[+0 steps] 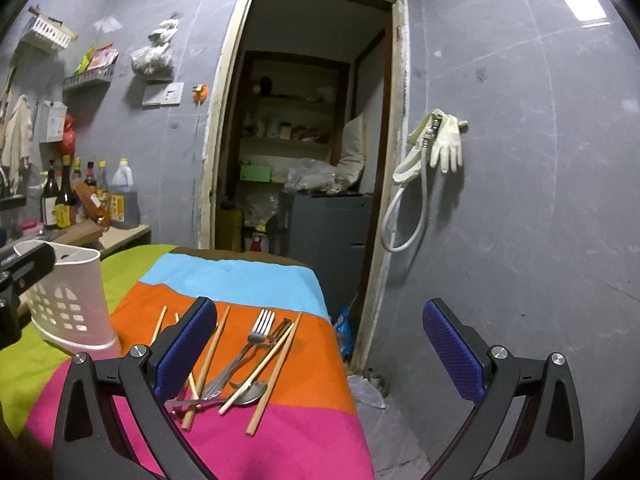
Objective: Organize utensils
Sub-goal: 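Move both tools forward over the scattered chopsticks and cutlery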
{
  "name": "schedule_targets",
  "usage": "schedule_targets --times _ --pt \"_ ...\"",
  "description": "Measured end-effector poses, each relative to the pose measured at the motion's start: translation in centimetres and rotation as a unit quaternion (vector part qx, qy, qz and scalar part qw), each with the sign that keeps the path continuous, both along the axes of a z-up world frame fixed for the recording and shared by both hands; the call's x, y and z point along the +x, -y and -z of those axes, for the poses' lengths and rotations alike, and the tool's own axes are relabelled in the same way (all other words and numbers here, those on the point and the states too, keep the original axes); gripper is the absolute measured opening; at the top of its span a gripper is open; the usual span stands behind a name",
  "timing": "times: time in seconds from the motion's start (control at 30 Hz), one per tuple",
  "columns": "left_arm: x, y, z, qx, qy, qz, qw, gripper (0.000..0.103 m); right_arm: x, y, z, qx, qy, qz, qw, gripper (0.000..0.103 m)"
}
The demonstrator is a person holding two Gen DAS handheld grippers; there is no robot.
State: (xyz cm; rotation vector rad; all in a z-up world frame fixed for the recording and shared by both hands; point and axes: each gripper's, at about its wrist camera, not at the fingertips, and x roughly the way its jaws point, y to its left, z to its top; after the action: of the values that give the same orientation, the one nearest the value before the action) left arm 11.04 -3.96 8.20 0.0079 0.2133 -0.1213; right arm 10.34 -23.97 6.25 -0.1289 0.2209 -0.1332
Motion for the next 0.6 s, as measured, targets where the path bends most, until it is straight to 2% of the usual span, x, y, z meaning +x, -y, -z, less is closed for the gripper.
schedule_targets --times 0.23,0.33,0.47,0.6 --pt "3.0 3.4 0.9 0.033 -0.041 0.025 0.9983 0.100 2.6 1.4 1.4 -0.001 -0.029 -0.019 0.999 0.103" --pt "3.7 4.1 1.7 0.039 -0.054 0.037 0.9971 0.100 3.5 2.4 1.9 0.012 -0.040 -0.032 0.999 0.103" --pt "4.8 4.7 2.5 0.039 -0.078 0.054 0.9947 0.098 5.3 3.8 2.6 0.041 -0.081 -0.054 0.994 0.103" --pt "6.1 5.6 3.1 0.054 -0.101 0.064 0.9913 0.079 7.1 4.9 3.6 0.081 -0.132 -0.087 0.984 0.103"
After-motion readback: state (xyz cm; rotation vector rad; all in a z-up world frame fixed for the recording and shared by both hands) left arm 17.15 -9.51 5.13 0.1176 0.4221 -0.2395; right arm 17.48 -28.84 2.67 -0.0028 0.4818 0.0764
